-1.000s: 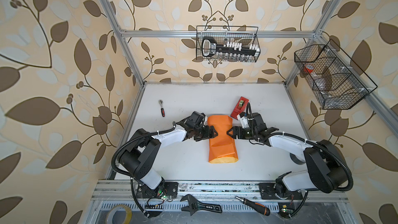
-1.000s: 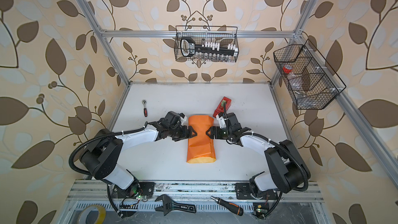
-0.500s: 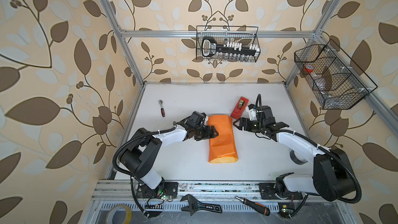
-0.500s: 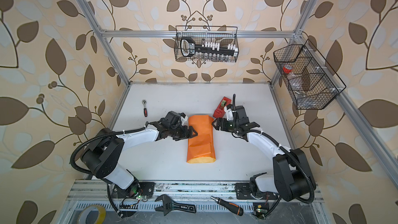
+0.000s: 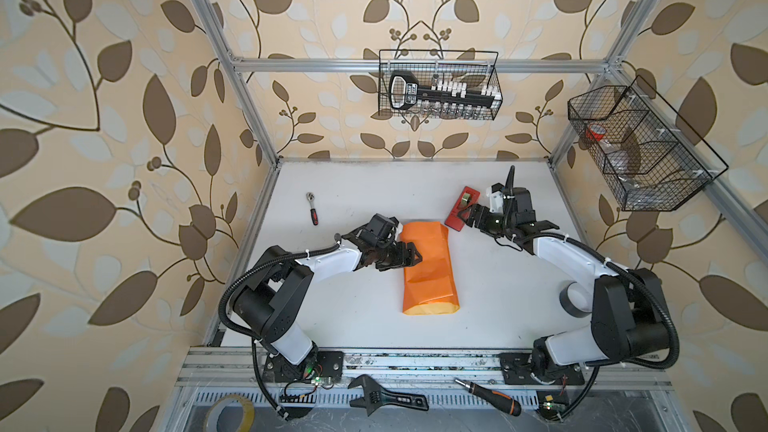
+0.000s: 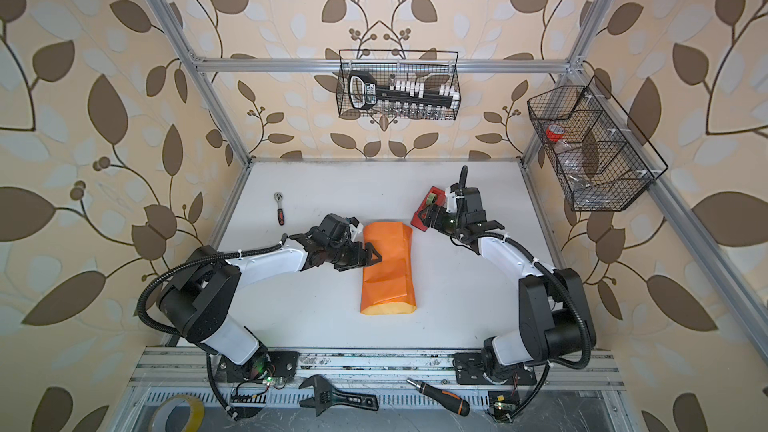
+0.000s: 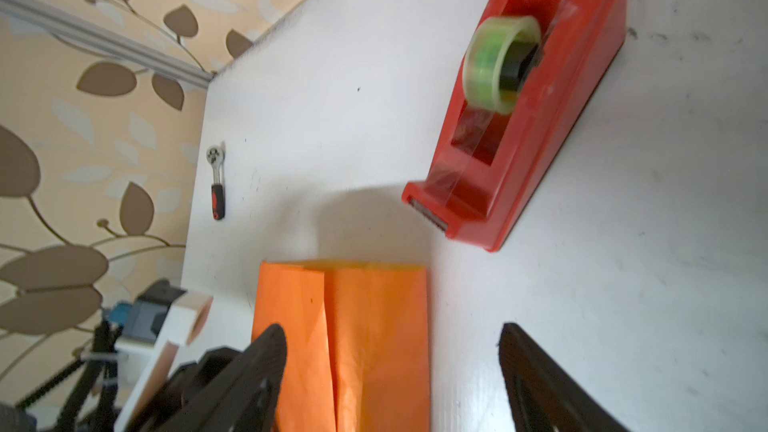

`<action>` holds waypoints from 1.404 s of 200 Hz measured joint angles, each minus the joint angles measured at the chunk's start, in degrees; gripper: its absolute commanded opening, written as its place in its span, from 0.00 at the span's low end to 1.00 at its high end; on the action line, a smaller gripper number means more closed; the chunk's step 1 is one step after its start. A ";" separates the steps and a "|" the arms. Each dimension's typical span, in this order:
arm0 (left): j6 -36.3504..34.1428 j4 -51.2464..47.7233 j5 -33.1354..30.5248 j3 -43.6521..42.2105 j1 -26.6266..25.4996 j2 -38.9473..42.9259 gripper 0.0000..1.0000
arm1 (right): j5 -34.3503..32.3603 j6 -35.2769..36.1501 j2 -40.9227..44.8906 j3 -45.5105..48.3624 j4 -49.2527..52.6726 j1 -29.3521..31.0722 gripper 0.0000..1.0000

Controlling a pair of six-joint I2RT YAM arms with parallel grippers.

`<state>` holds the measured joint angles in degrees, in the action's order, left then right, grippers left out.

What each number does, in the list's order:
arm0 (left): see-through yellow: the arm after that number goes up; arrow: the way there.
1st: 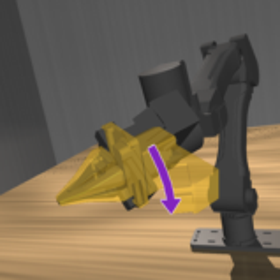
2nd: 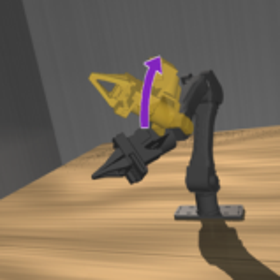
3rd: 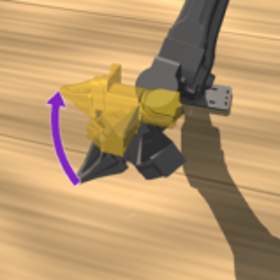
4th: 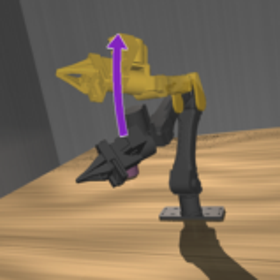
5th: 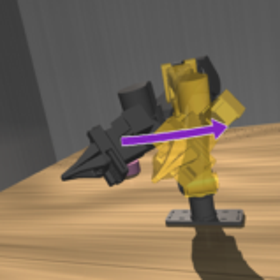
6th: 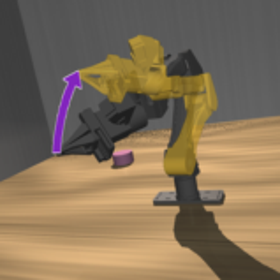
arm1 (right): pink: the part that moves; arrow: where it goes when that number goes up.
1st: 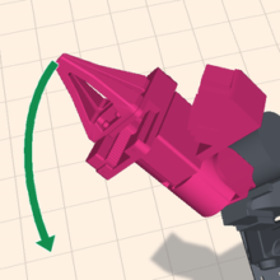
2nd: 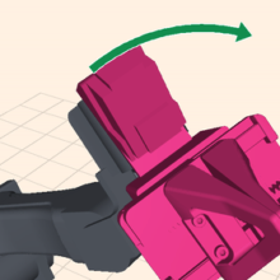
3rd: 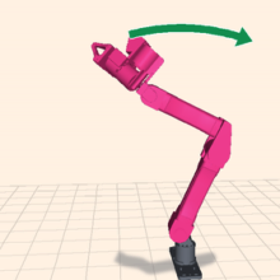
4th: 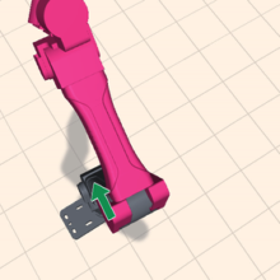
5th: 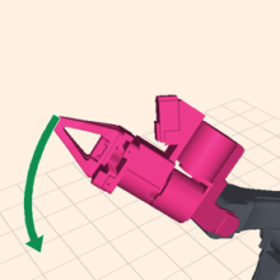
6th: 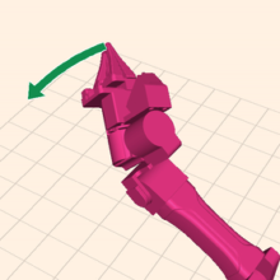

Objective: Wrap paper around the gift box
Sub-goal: 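Move the right gripper to the red tape dispenser while the left holds the seam, then pinch the clear tape end with the right gripper and pull a strip out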

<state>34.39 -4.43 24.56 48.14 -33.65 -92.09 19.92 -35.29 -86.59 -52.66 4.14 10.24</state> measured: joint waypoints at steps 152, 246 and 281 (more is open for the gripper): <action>0.00 -0.02 0.02 0.09 0.00 0.00 0.84 | 2.10 -7.37 -17.79 -8.20 -8.09 -1.05 0.49; 0.00 -0.04 0.04 0.11 0.00 0.00 0.84 | 3.21 -12.79 -19.45 -6.58 -14.80 -1.42 0.26; 0.00 -0.04 0.04 0.11 0.00 0.00 0.84 | 3.04 -13.97 -19.47 -5.09 -16.35 -1.68 0.20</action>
<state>34.39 -4.47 24.60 48.25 -33.65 -92.09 22.96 -49.25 -106.06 -57.76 -12.21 8.56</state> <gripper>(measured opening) 0.841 0.218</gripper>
